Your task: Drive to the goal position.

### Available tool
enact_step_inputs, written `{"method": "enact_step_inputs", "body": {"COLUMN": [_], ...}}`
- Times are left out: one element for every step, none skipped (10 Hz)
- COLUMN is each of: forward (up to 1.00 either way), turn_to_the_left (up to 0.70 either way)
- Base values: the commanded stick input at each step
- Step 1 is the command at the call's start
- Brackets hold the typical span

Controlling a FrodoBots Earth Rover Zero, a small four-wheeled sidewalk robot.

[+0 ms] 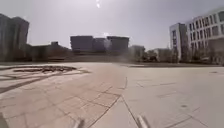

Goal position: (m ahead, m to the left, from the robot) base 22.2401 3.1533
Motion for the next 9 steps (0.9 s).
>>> {"method": "enact_step_inputs", "body": {"forward": [0.7, 0.7, 0.7, 0.7, 0.7, 0.7, 0.7, 0.7, 0.7], "turn_to_the_left": [0.0, 0.0, 0.0, 0.0, 0.0, 0.0, 0.0, 0.0, 0.0]}}
